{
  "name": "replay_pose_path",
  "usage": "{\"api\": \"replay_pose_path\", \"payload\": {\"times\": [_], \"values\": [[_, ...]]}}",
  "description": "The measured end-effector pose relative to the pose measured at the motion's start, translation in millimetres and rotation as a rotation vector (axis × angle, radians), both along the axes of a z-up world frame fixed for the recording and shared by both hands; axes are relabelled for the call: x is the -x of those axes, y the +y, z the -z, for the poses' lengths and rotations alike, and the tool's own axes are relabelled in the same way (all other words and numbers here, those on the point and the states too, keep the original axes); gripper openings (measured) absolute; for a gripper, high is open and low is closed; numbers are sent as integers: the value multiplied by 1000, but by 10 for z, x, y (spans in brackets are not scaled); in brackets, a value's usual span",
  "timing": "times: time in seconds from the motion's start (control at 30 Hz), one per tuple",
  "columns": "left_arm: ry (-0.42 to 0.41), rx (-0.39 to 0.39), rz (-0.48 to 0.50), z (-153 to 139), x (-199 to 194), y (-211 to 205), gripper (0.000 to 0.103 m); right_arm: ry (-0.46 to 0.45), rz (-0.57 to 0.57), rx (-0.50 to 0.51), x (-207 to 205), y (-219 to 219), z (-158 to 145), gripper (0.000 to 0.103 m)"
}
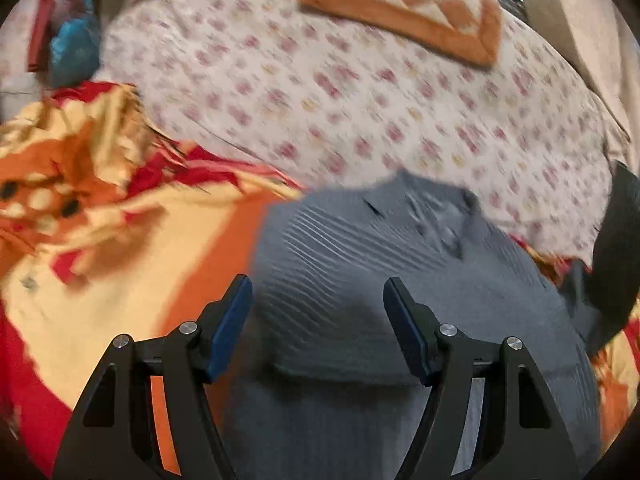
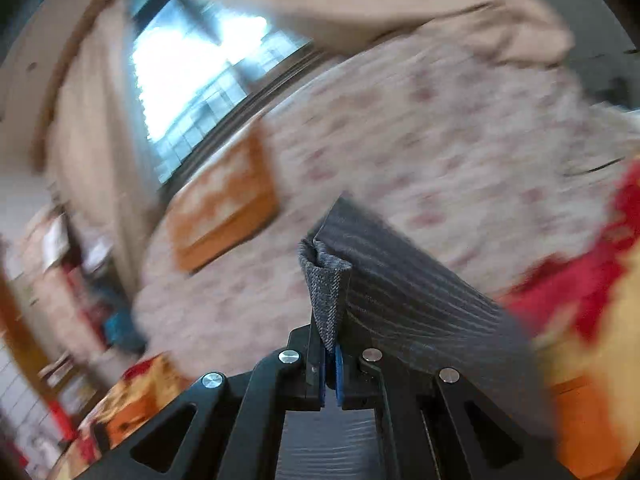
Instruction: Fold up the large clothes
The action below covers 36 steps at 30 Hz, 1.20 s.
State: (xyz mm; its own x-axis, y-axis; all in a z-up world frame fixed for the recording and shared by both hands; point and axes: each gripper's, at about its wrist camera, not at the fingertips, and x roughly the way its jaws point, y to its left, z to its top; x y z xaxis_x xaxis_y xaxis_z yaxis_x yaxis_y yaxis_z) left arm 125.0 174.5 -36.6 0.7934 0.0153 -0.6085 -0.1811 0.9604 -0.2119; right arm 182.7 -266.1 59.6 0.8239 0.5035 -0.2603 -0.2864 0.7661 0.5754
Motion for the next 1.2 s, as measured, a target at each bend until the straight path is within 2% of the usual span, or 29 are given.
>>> {"api": "replay_pose_path", "payload": {"times": [0.13, 0.2, 0.27, 0.37, 0.43, 0.5, 0.53, 0.57, 0.63, 0.73, 0.83, 0.9, 0.93, 0.97, 1.0, 1.03, 1.07, 1.17, 1.2], "values": [[38, -5, -165, 19, -13, 352, 68, 41, -205, 12, -89, 1145, 181, 3], [71, 24, -227, 77, -40, 509, 68, 79, -295, 36, -68, 1662, 394, 3], [98, 57, -275, 131, -47, 652, 68, 152, -377, 40, -58, 2116, 738, 3], [112, 89, -346, 178, 10, 829, 68, 247, -477, 105, -21, 2540, 1154, 3], [116, 123, -368, 212, 35, 898, 68, 320, -531, 136, 2, 2700, 1317, 3], [126, 141, -377, 241, 38, 908, 68, 369, -545, 211, -8, 2805, 1374, 5], [132, 148, -361, 252, 25, 886, 68, 372, -545, 221, -3, 2780, 1370, 11], [133, 146, -352, 252, 22, 863, 68, 379, -547, 230, 16, 2756, 1358, 26], [116, 135, -328, 211, 26, 801, 68, 366, -543, 262, 107, 2620, 1247, 44], [59, 107, -276, 92, 29, 671, 68, 296, -519, 364, 234, 2201, 924, 44], [-18, 74, -160, -52, 17, 437, 68, 255, -342, 498, 246, 1511, 605, 44], [-68, 38, -40, -137, -10, 186, 68, 248, -187, 501, 187, 1031, 434, 44], [-84, 35, 30, -152, -38, 52, 68, 239, -137, 480, 168, 834, 392, 39], [-83, 54, 108, -145, -83, -58, 65, 234, -111, 456, 146, 686, 380, 30], [-72, 70, 160, -128, -123, -130, 58, 246, -92, 424, 113, 504, 413, 25], [-48, 80, 210, -87, -173, -217, 38, 258, -87, 416, 89, 427, 466, 17], [-2, 63, 249, -14, -242, -316, 27, 266, -93, 416, 75, 400, 511, 14], [126, 0, 238, 212, -387, -424, 23, 338, -210, 433, -55, 440, 847, 14], [187, -17, 215, 328, -436, -430, 23, 397, -228, 465, -106, 454, 1031, 14]]}}
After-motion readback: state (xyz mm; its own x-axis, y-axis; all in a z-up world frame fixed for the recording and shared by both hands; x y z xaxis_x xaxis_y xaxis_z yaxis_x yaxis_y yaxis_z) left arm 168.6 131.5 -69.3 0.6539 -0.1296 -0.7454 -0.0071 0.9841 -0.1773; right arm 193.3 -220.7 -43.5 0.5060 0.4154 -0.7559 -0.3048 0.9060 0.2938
